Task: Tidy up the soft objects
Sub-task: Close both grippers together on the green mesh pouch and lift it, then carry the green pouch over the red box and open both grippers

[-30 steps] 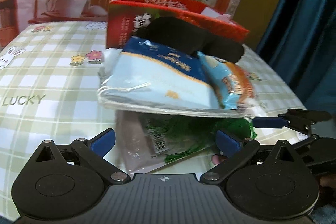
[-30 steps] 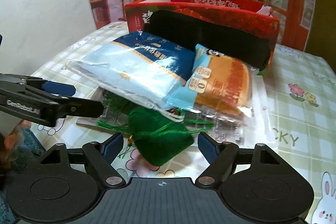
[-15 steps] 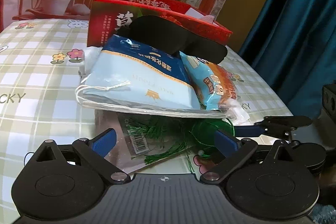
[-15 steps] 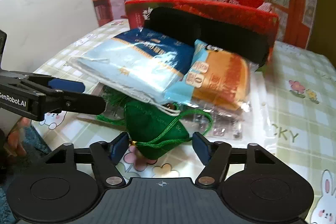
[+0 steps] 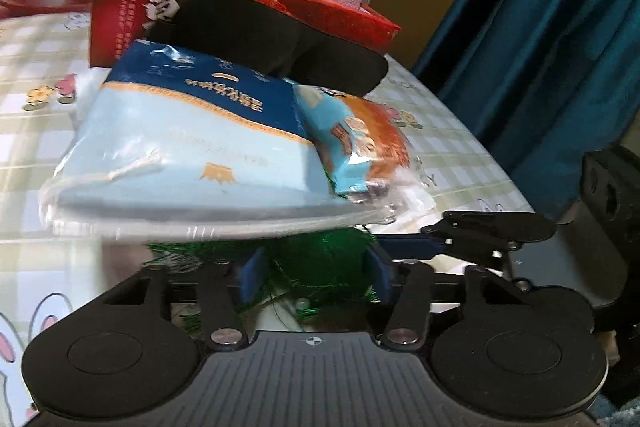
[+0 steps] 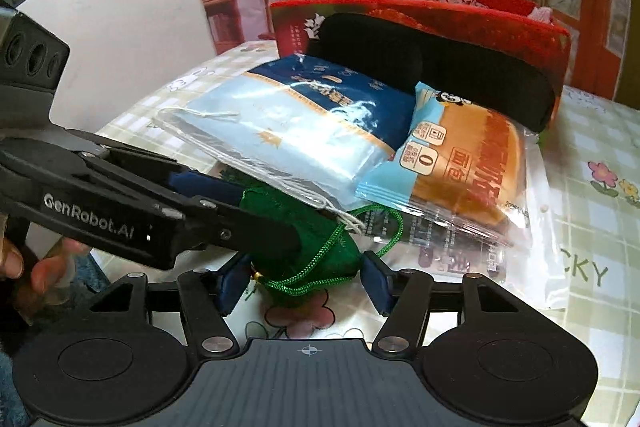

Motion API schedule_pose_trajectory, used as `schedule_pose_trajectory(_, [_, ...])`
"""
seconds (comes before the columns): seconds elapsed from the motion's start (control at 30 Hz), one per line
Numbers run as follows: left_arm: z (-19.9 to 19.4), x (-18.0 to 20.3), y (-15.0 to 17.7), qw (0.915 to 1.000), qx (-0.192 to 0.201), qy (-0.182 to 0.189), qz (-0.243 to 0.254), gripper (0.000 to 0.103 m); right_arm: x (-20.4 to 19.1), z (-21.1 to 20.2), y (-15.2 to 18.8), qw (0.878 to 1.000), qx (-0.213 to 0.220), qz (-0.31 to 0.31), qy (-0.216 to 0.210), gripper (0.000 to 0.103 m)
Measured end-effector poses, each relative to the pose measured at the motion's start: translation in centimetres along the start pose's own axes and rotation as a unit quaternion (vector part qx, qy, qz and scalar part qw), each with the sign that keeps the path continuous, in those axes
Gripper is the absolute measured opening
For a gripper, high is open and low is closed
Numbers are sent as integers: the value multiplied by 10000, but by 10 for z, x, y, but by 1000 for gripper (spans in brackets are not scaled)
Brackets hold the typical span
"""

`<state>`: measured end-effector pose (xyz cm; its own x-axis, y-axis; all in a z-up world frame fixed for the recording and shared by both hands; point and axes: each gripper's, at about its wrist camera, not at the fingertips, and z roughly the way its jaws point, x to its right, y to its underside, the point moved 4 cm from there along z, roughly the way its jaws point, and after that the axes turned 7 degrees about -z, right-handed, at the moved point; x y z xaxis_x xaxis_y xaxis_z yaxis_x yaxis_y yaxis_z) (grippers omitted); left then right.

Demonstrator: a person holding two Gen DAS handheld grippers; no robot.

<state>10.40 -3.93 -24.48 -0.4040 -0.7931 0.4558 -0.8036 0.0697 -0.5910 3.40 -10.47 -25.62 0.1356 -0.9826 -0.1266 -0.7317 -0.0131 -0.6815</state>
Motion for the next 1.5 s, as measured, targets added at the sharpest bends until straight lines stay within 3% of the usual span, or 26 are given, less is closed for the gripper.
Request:
schedule_pose_trajectory(0.37, [-37, 18, -21, 9992, 337, 220, 62, 50, 1, -33, -21, 9985, 532, 57, -82, 55])
schedule_pose_trajectory(0.63, [-90, 51, -50, 9941, 947, 347, 403, 50, -9, -78, -61, 9931, 1169, -123, -37, 55])
schedule_pose_trajectory(0.87, [-113, 69, -86, 9888, 1329, 471, 485, 50, -7, -110, -106, 9867, 1587, -332, 72, 55])
schedule_pose_trajectory(1.17, [-100, 68, -144, 9849, 1560, 313, 686, 51, 18, -104, -163, 9825, 1770, -519, 278, 55])
schedule_pose_trajectory(1.5, [-44, 47, -221, 9854, 1528, 83, 746, 51, 71, -56, -220, 9792, 1798, -759, 557, 55])
